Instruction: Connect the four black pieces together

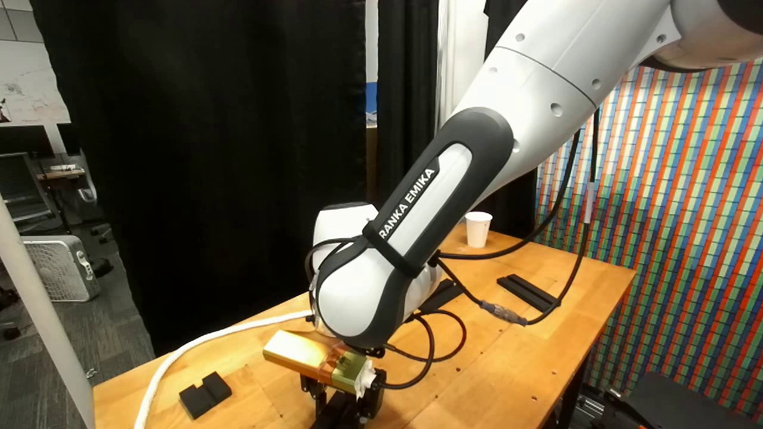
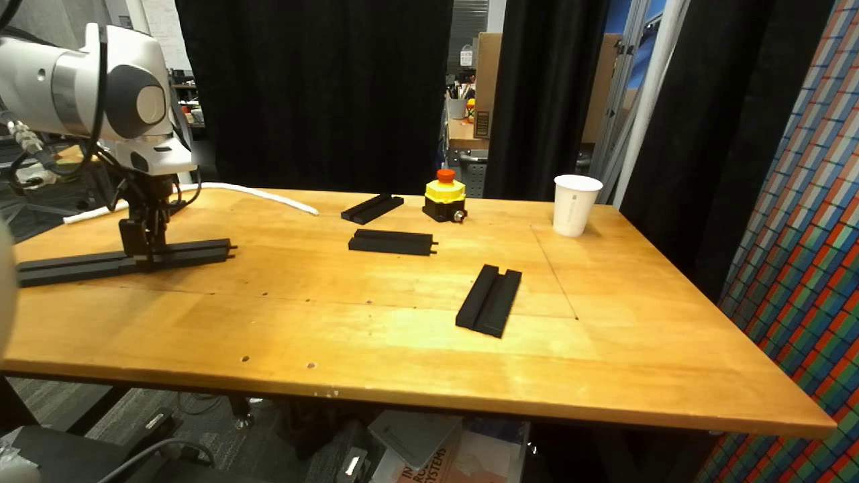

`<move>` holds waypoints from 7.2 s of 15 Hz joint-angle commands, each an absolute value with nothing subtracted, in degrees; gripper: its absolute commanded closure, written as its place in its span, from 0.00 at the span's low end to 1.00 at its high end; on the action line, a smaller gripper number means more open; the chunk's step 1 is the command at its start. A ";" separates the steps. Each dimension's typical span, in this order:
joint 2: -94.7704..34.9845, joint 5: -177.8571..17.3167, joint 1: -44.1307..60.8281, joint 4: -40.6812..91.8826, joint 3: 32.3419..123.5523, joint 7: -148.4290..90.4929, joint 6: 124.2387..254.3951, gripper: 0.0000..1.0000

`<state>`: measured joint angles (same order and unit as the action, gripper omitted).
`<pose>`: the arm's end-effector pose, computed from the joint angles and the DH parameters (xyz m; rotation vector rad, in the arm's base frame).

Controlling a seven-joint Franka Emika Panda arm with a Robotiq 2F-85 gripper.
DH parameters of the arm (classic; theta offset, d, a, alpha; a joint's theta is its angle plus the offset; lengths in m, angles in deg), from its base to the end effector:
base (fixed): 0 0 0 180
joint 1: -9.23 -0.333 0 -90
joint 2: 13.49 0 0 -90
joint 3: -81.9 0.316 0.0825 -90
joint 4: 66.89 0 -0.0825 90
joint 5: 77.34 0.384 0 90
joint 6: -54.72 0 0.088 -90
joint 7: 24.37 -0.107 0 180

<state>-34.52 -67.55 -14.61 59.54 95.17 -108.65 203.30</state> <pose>0.4458 0.3346 0.2187 -2.6694 1.4312 0.2116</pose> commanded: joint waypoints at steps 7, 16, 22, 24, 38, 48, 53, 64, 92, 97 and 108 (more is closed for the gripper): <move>-35.95 -67.20 -15.55 59.60 95.32 -109.72 205.45 0.55; -36.61 -67.53 -18.04 59.39 95.50 -112.79 208.09 0.55; -37.87 -66.99 -18.21 59.27 95.76 -112.43 209.55 0.00; -38.07 -66.89 -18.32 59.29 95.82 -112.49 209.82 0.00; -10.49 -74.78 -15.15 65.35 96.04 -119.39 181.86 0.00; 1.52 -74.41 -1.15 69.62 93.49 -117.73 177.46 0.00; -2.26 -73.66 3.85 70.22 90.05 -111.69 181.36 0.00; -19.32 -74.19 6.75 62.24 85.05 -90.59 192.70 0.00; -38.24 -64.57 6.88 51.08 80.68 -90.60 197.77 0.00; -38.27 -64.20 6.97 50.28 79.96 -91.07 197.68 0.00; -40.12 -64.87 6.84 48.71 78.87 -91.31 196.76 0.00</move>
<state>-38.96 -65.74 7.00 50.75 79.40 -91.52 197.11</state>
